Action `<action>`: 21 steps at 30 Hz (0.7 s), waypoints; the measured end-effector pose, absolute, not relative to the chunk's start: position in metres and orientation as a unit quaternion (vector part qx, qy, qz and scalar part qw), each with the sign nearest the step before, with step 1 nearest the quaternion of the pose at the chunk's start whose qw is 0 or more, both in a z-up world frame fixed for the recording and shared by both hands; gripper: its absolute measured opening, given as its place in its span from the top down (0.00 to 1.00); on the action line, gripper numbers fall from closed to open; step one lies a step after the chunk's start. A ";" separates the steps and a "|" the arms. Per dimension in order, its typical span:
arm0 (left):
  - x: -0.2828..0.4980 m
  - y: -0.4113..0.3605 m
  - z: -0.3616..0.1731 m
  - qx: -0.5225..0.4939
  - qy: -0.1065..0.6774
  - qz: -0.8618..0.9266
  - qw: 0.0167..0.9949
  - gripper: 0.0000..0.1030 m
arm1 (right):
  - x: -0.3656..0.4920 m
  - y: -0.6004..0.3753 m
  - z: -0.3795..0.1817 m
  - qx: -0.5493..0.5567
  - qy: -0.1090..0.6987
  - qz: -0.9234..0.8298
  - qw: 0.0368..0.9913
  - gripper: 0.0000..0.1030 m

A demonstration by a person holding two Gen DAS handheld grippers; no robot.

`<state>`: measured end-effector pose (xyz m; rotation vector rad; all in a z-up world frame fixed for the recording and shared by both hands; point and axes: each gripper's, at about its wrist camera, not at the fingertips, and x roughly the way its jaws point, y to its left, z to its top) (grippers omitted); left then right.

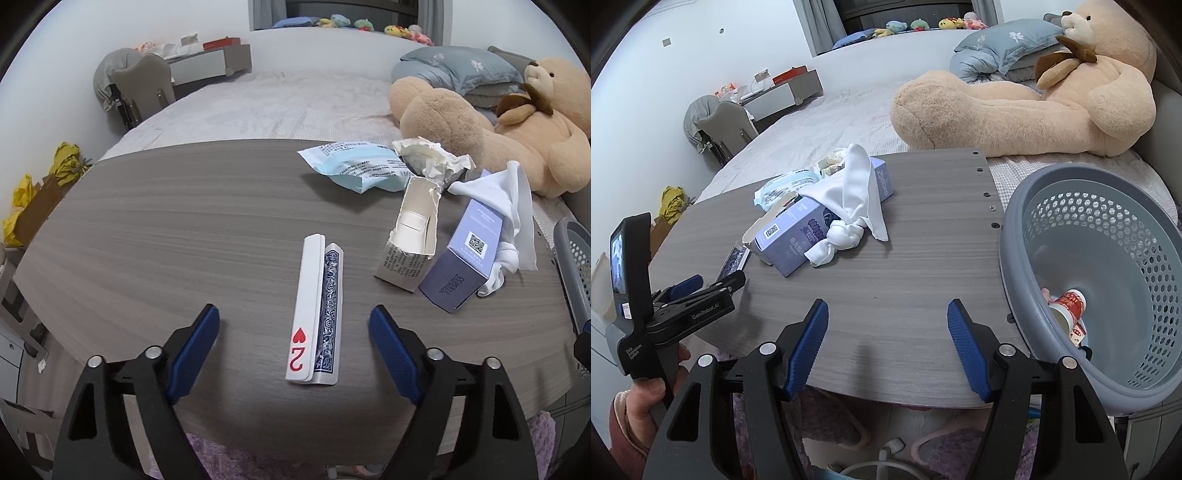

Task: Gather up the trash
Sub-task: 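Grasp the white-blue playing card box with the left tool while the right tool grasps the white cloth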

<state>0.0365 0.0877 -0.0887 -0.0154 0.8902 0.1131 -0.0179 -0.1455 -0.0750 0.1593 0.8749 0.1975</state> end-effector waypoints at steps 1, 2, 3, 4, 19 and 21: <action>0.037 0.087 -0.090 -0.008 0.431 0.052 0.901 0.27 | -0.017 -0.145 -0.075 0.077 0.423 0.095 0.898 0.38; 0.037 0.087 -0.090 -0.010 0.430 0.048 0.901 0.30 | -0.017 -0.145 -0.076 0.076 0.425 0.095 0.897 0.38; 0.037 0.088 -0.090 -0.014 0.431 0.043 0.901 0.35 | -0.016 -0.145 -0.077 0.076 0.427 0.095 0.896 0.38; 0.037 0.089 -0.089 -0.021 0.433 0.035 0.900 0.39 | -0.015 -0.145 -0.078 0.076 0.429 0.095 0.895 0.38; 0.029 0.101 -0.071 -0.036 0.409 0.024 0.912 0.77 | 0.002 -0.132 -0.090 0.062 0.441 0.096 0.890 0.38; 0.027 0.101 -0.066 -0.030 0.398 0.032 0.916 0.77 | 0.009 -0.129 -0.089 0.060 0.439 0.097 0.891 0.38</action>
